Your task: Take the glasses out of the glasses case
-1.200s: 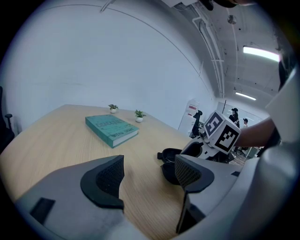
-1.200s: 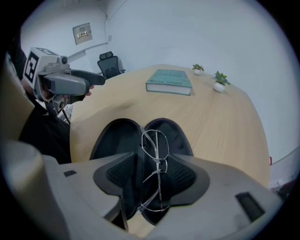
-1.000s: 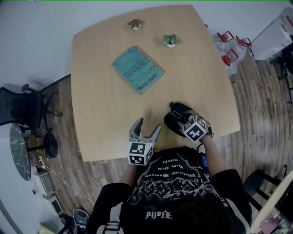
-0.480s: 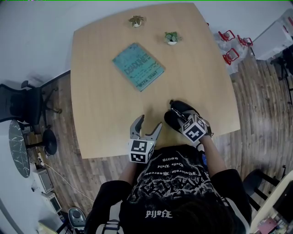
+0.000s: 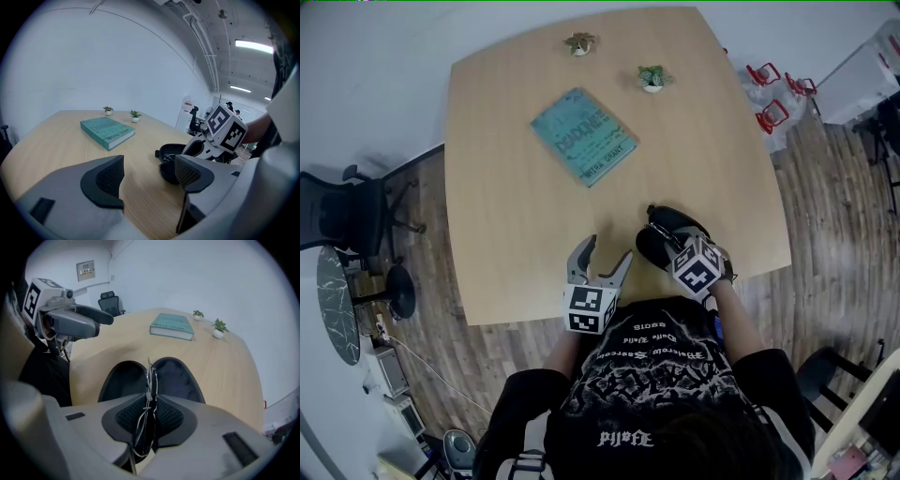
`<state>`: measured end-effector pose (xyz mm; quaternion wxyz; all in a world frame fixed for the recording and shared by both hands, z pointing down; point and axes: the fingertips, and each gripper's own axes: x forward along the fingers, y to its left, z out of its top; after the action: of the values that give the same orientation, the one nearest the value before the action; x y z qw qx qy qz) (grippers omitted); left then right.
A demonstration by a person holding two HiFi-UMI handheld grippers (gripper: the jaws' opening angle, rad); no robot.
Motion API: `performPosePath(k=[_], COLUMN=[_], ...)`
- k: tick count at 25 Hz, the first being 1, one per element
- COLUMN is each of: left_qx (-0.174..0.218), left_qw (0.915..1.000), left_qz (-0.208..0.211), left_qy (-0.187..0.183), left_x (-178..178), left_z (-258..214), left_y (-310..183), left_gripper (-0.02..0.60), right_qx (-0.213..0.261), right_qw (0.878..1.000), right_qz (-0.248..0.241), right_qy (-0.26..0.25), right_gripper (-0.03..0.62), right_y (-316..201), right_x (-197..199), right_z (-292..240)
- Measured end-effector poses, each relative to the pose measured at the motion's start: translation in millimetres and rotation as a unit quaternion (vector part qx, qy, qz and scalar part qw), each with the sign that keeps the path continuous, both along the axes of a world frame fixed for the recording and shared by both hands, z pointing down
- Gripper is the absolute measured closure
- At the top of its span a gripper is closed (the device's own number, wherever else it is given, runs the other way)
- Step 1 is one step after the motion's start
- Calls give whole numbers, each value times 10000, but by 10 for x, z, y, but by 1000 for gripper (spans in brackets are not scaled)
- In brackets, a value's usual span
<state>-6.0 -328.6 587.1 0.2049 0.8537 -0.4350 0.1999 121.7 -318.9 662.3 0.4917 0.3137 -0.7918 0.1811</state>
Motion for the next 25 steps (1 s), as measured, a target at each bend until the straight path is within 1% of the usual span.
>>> performPosePath(k=[15,20,25], left_qx=[42,109,152], left_qw=[9998,9996,9994], left_qz=[162,192,154], left_qy=[146,192,280], left_x=[24,25,-7], left_z=[-23,-64,-117], left_y=[36,40,55], left_gripper=[235,235,235], right_qx=[467,757,1166], right_qw=[9985,9958,9895], right_qz=[244,463,754], right_qy=[-135,-231,-408], right_gripper=[531,533,536], right_y=[-47,-49,-39], right_x=[-32,-37,-47], right_z=[-363,-541,-781])
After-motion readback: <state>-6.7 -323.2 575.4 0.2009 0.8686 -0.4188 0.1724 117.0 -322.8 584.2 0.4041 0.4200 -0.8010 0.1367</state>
